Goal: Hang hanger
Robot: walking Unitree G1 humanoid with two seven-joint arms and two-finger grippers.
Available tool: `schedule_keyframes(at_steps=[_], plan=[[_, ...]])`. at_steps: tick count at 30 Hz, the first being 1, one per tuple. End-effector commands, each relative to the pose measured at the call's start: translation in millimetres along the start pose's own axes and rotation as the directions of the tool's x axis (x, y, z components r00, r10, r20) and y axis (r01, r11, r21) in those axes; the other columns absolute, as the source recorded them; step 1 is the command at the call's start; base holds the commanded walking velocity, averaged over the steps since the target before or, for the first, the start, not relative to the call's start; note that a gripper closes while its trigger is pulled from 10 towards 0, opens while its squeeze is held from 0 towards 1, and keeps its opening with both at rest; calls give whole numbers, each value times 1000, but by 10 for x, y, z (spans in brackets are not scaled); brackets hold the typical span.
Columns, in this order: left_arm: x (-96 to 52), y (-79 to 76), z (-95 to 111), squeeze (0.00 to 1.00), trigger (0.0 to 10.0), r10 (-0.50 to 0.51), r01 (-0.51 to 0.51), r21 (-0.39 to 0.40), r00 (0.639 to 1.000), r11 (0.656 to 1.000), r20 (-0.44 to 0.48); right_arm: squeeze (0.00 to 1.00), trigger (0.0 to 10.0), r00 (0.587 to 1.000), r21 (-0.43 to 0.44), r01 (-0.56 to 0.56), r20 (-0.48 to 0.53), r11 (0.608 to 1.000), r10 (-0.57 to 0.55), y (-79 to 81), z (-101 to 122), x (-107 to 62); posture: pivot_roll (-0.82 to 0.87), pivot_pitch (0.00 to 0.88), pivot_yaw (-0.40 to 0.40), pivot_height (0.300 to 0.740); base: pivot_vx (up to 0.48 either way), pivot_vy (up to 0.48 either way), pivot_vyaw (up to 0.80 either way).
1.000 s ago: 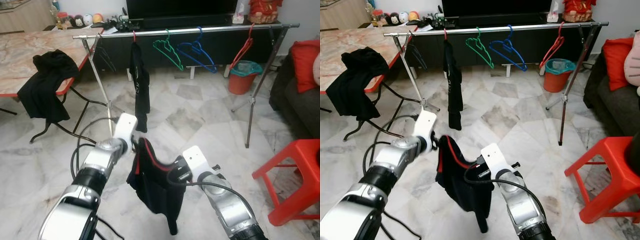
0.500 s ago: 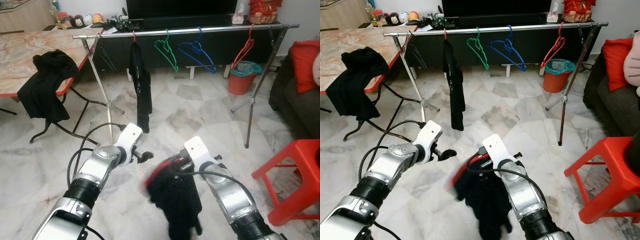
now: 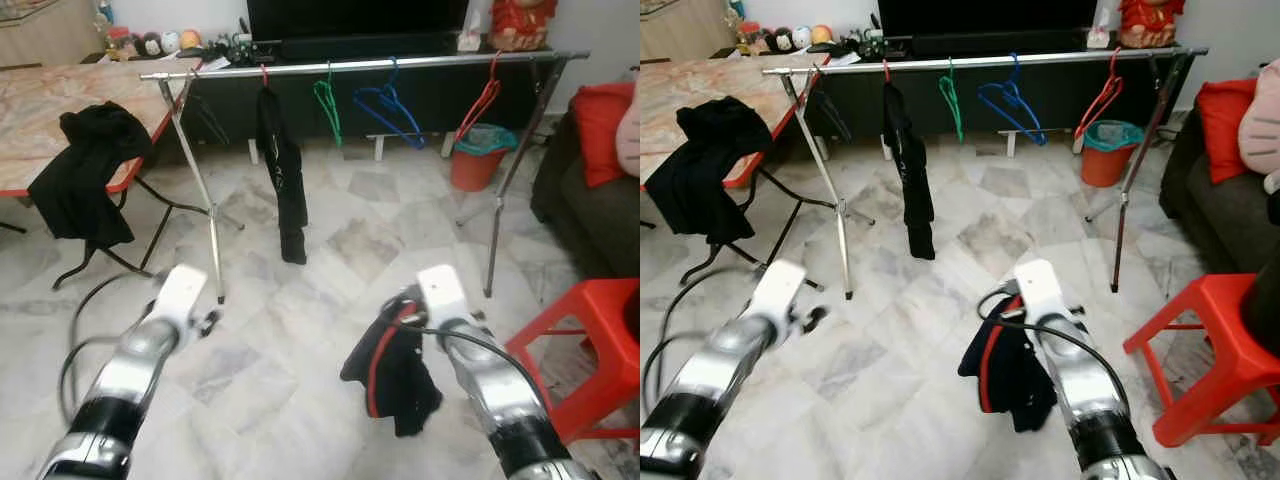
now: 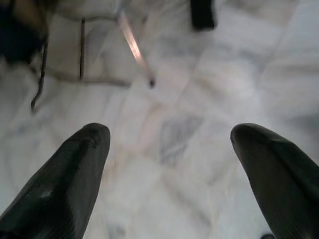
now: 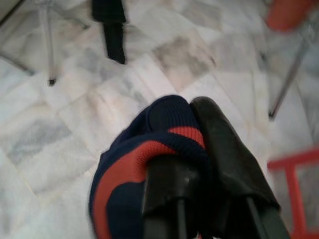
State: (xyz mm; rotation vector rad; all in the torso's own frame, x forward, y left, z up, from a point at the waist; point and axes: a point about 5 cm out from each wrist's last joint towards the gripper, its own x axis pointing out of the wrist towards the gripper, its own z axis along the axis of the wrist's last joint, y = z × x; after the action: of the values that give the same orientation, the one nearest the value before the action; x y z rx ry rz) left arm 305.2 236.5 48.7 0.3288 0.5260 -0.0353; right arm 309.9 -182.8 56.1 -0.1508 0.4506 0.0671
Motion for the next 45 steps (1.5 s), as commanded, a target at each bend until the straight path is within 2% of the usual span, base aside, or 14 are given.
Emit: schedule_keyframes(at_steps=[1,3,7,11,13,14,15,20,24,31,35,39,43,45], plan=[[-30,-6,-169,0,10000,27,-28,-37,999,999,-20,0,0,999,73,2,43,997,-6,14,2,-41,-111,0,35,740,0,0,0],[-53,-22,-262,0,10000,47,-48,-63,999,997,-20,0,0,998,92,14,54,996,-20,5,-46,-76,-110,0,33,740,0,0,0],[-116,-81,-589,0,10000,128,-132,-128,991,983,-43,0,0,991,220,81,91,972,-103,-47,-139,-171,-121,0,34,740,0,0,0],[-109,-128,-593,0,10000,143,-144,-135,990,980,-18,0,0,990,211,61,113,976,-86,-25,-106,-150,-114,0,31,740,0,0,0],[-93,-186,-563,0,10000,118,-116,-130,993,985,10,0,39,990,207,38,124,978,-65,5,-79,-127,-108,0,29,740,0,0,0],[-83,-215,-548,0,10000,103,-100,-119,994,988,23,0,4039,990,204,30,127,978,-57,20,-70,-112,-104,0,30,740,0,0,0],[-65,-262,-534,0,10000,76,-71,-123,997,990,32,0,10000,989,201,18,138,980,-47,63,-36,-73,-102,0,37,740,0,0,0],[-45,-250,-557,0,10000,76,-71,-131,997,989,31,0,10000,987,211,8,153,977,-41,127,5,-42,-80,0,36,740,0,0,0],[-106,-261,-834,0,10000,73,-92,-273,994,958,-81,0,10000,988,223,-12,154,975,-23,211,-53,-43,-50,0,13,740,0,0,0],[-167,-288,-1011,0,10000,47,-91,-363,990,927,-130,0,10000,986,217,-45,167,975,8,260,-65,-53,-34,0,-14,740,0,0,0],[-264,-389,-1242,0,10000,24,-107,-376,976,921,-218,0,10000,982,229,-44,189,972,0,232,-72,-79,-48,0,-28,740,0,0,0],[-326,-515,-1367,0,10000,-21,-82,-368,964,926,-267,0,10000,980,233,-36,197,972,-10,230,-79,-93,-64,0,-28,740,0,0,0],[-353,-608,-1409,0,10000,-66,-30,-332,959,943,-275,0,10000,978,247,-7,206,969,-45,211,-84,-110,-70,0,-23,740,0,0,0],[-355,-619,-1415,0,10000,-64,-35,-334,957,942,-282,0,10000,978,247,17,199,969,-68,198,-96,-111,-69,0,-20,740,0,0,0]])
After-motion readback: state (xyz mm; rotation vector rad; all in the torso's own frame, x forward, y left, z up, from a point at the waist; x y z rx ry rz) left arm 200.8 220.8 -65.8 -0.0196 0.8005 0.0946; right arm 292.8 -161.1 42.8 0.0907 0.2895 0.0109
